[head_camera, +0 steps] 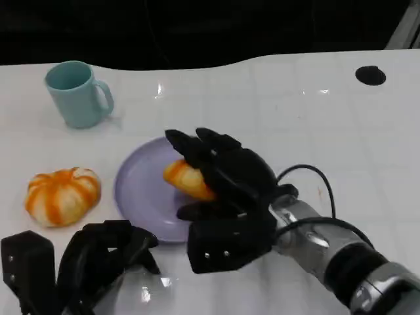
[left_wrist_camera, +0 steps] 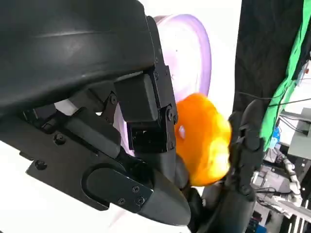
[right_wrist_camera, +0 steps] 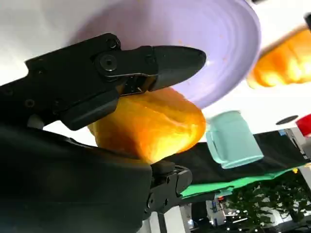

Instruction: Grasp the bread from the table and place it into the plate.

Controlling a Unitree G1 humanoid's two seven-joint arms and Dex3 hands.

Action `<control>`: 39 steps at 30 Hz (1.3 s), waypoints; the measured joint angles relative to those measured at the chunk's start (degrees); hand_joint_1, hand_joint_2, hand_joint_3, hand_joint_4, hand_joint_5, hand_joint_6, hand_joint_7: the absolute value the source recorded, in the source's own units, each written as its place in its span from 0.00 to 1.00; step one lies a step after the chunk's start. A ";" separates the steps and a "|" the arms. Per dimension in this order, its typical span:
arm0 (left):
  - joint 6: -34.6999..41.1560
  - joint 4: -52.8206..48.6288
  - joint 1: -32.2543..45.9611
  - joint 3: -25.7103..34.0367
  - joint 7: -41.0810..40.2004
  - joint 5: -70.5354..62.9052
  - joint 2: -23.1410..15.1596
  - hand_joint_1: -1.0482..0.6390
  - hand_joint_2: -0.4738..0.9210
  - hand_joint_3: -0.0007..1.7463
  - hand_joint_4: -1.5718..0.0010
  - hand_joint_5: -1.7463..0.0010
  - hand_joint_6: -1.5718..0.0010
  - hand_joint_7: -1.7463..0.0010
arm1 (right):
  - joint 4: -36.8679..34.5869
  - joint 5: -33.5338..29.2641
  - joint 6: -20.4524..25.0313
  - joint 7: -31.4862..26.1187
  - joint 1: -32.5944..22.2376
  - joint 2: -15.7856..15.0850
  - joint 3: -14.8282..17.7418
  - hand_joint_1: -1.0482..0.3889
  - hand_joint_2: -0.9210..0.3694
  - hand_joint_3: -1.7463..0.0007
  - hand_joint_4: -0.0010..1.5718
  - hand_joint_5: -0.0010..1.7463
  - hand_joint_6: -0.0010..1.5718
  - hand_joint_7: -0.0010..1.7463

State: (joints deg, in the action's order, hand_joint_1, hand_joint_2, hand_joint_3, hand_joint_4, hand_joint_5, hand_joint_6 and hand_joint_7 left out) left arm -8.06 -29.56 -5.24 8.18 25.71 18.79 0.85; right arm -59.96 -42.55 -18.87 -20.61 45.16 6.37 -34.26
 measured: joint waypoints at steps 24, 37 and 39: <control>0.18 -0.15 -0.16 0.15 -0.05 0.28 0.05 0.00 0.79 0.10 0.43 0.15 0.00 0.85 | 1.50 1.89 0.08 4.71 2.43 0.35 0.26 0.33 0.10 0.90 0.06 0.07 0.04 0.01; -0.03 -0.13 -0.15 -0.05 -0.58 0.06 0.10 0.00 0.78 0.11 0.44 0.15 0.00 0.84 | 3.03 -0.41 -0.95 0.82 1.94 -0.31 -0.72 0.46 0.16 0.99 0.00 0.04 0.02 0.01; -0.03 -0.13 -0.15 -0.05 -0.58 0.07 0.10 0.00 0.78 0.11 0.44 0.14 0.00 0.84 | 3.03 -0.41 -0.88 0.92 1.94 -0.43 -0.72 0.23 0.13 0.99 0.00 0.01 0.00 0.00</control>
State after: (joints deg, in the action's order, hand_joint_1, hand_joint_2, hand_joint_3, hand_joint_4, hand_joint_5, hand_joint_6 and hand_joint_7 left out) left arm -8.09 -29.69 -5.39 8.13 25.13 18.87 0.95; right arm -56.94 -42.96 -19.75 -19.69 47.10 5.94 -34.98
